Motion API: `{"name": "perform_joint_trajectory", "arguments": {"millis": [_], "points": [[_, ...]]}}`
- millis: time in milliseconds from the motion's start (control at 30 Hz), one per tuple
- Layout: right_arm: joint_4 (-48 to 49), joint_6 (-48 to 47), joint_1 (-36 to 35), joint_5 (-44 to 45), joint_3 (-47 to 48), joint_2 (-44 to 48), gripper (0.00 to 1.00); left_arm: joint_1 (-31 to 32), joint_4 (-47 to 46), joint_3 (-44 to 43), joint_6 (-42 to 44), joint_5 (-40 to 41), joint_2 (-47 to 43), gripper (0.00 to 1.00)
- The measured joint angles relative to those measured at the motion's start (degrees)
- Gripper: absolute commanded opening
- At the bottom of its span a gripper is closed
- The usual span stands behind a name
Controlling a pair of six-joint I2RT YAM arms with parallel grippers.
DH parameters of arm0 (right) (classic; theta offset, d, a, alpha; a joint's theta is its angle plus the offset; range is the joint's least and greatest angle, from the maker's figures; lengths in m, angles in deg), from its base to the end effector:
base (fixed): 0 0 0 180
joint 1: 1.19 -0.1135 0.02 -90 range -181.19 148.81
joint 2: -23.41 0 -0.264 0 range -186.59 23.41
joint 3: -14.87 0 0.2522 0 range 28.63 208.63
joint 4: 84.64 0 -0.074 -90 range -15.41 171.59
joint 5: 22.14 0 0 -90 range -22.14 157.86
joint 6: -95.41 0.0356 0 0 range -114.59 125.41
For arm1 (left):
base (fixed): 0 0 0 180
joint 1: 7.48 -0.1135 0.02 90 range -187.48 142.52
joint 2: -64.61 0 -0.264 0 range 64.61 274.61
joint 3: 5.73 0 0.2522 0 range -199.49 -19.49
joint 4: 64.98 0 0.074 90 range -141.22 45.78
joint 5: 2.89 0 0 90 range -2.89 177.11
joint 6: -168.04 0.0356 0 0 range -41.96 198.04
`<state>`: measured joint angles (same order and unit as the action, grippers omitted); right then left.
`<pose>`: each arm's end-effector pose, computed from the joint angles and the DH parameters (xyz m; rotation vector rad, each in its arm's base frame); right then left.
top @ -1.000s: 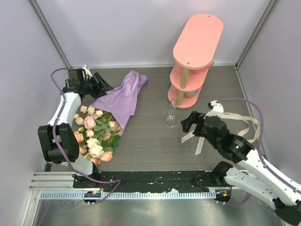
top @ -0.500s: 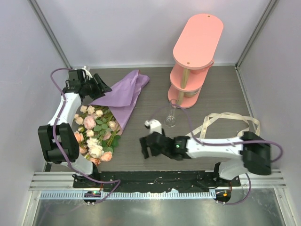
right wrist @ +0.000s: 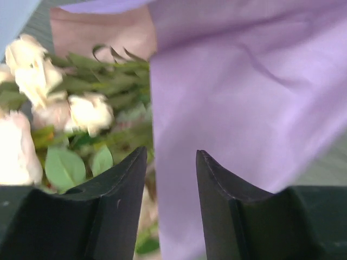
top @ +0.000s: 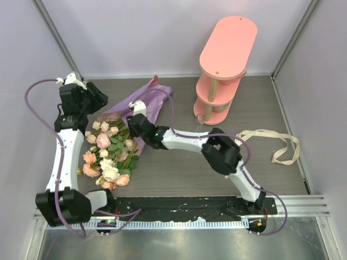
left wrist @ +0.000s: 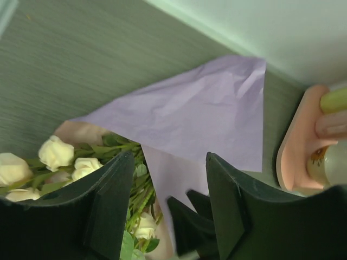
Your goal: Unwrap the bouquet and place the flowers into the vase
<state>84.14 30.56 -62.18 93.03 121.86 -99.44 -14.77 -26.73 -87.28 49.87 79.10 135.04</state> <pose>0.2559 0.4303 0.2180 -0.3580 2.0011 0.5131 0.2747 0.0301 0.3611 -0.5427 1.9867 -0.3696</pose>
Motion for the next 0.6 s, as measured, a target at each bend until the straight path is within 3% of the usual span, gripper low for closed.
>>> {"name": "perform_joint_trajectory", "arguments": {"millis": [67,100,167,267,333,367,500,600], "points": [[1.2,-4.0,0.9,-0.7,7.0,-6.4,0.62,-0.1,-0.9,0.7,0.1,2.3,-3.4,0.63],[1.9,-6.5,1.4,-1.2,12.8,-11.2,0.77,-0.2,-1.3,1.2,0.1,3.2,-4.9,0.64],[1.7,-8.8,2.6,-3.1,23.7,-19.3,0.91,-0.2,-1.9,1.8,0.1,4.4,-6.6,0.64],[-7.7,-10.3,6.1,-10.5,52.1,-35.3,0.98,-0.6,-2.1,1.9,0.0,4.6,-5.7,0.62],[-11.5,-11.2,8.1,-12.4,57.4,-37.8,1.0,-1.6,-2.2,1.9,-0.4,3.1,-3.2,0.62],[-11.4,-11.8,8.8,-12.9,54.3,-36.2,1.0,-2.3,-2.2,1.9,-1.0,2.1,-1.7,0.62],[-9.7,-16.1,11.0,-11.7,25.8,-19.4,1.0,-6.7,-3.2,2.8,-4.2,-4.0,3.0,0.6],[-9.6,-19.3,8.9,-9.9,18.4,-13.4,1.0,-8.7,-4.6,2.8,-6.1,-8.9,6.6,0.57]]}}
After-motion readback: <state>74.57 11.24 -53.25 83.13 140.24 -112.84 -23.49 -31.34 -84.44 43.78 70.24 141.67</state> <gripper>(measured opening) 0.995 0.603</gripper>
